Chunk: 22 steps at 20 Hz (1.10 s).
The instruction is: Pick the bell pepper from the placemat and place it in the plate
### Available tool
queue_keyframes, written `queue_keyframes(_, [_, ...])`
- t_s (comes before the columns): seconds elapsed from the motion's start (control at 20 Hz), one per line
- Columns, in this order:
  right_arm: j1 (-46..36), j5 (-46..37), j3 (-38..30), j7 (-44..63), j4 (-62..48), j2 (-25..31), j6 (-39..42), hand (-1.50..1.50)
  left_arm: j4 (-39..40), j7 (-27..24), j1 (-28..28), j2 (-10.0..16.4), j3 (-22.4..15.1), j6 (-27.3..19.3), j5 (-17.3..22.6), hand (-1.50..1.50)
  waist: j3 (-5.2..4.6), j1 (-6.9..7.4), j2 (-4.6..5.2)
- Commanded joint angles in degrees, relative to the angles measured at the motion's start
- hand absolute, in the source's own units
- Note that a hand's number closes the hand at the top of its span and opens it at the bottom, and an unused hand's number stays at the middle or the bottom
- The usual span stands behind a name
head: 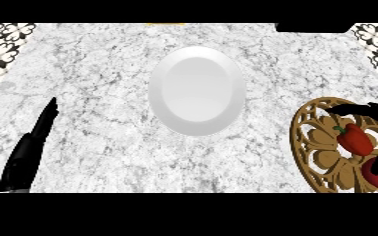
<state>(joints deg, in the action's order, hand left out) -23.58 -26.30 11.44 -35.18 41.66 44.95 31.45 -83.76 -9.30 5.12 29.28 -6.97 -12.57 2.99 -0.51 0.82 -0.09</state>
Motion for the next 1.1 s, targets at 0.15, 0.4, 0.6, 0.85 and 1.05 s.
queue_keyframes(0.15, [-2.26, 0.26, 0.01, -6.86, -3.81, -2.08, 2.81, 1.50, 1.27, -0.73, -0.66, -1.70, 0.64, 1.68, -0.62, 0.00, 0.55, -0.06, 0.25])
queue_keyframes(0.4, [1.06, 1.49, -3.47, 10.74, -2.52, -5.32, -9.22, 1.50, -0.52, 0.32, 0.50, -2.17, 0.78, -0.47, -2.43, 0.00, 0.42, -1.18, -0.19])
queue_keyframes(0.6, [3.40, 0.28, -8.80, 28.77, -6.94, -4.68, -23.62, 1.50, 0.52, 0.60, 1.67, -0.51, 2.67, -0.27, -1.44, 0.00, 0.06, -3.63, -0.88])
queue_keyframes(0.85, [5.13, -3.40, -7.86, 43.20, 2.16, -9.58, -36.97, 1.50, -0.61, 0.88, 2.56, -0.52, 2.64, -0.18, -1.50, 0.00, 0.07, -3.70, -1.39])
queue_keyframes(1.05, [7.72, -7.13, -6.65, 51.32, 13.04, -12.23, -46.50, 1.50, 0.03, 1.41, 2.01, -1.59, 2.07, -1.00, -2.27, 0.00, 0.02, -5.00, -1.42])
